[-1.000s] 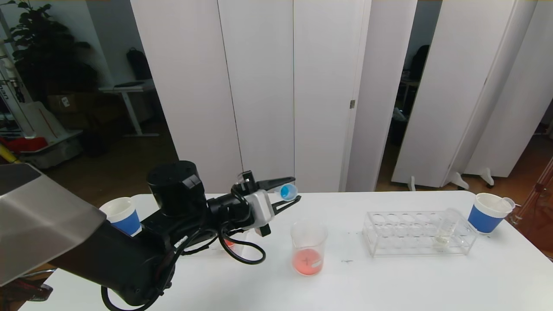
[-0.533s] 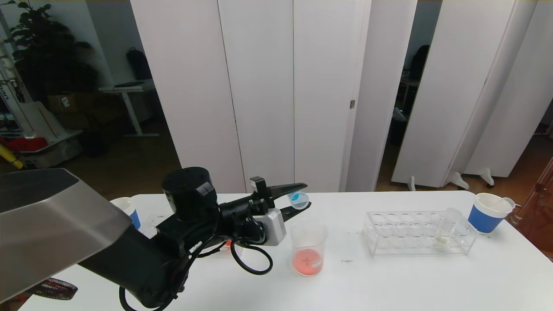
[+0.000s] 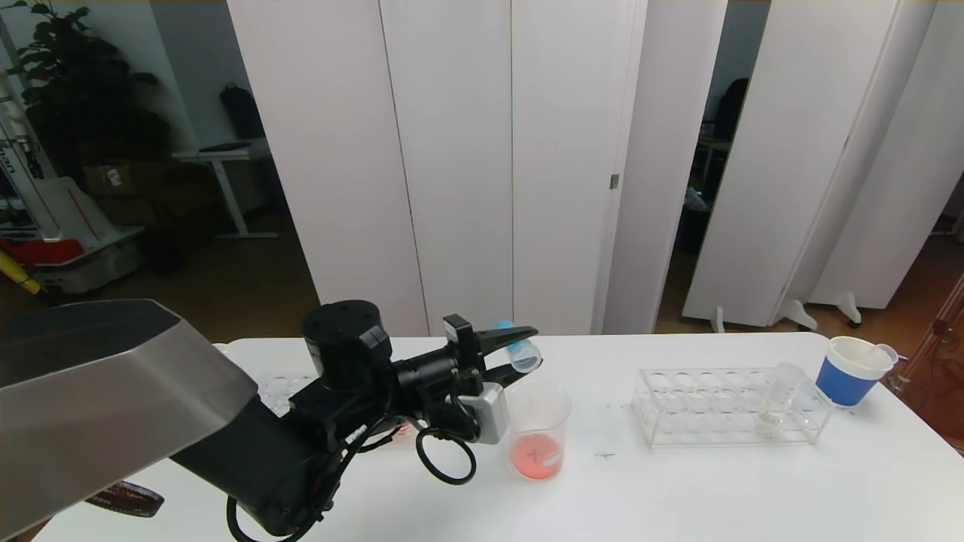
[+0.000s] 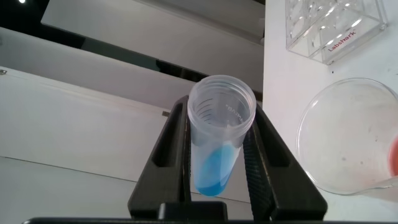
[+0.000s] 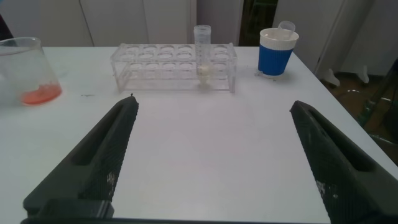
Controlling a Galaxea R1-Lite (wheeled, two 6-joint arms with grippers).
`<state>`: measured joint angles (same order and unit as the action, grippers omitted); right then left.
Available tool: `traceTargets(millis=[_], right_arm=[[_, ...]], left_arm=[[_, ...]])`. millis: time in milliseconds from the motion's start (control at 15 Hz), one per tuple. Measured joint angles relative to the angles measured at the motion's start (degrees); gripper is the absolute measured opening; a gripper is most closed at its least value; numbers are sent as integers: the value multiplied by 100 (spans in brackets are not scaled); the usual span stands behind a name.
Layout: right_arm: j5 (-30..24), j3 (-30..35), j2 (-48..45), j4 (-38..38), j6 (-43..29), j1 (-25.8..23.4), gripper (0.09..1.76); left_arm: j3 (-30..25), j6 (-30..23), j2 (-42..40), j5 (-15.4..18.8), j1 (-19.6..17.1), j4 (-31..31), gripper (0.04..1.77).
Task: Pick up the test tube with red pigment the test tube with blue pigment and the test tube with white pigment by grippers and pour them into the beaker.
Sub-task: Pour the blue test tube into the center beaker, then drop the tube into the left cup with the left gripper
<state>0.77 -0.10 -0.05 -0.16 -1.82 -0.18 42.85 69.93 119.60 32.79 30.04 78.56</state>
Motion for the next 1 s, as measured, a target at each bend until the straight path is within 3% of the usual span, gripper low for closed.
traceTargets(millis=[1000], right_arm=[[0,0,0,0,-2,0,175]], left_arm=[[279,797,664,17,83,641,57]])
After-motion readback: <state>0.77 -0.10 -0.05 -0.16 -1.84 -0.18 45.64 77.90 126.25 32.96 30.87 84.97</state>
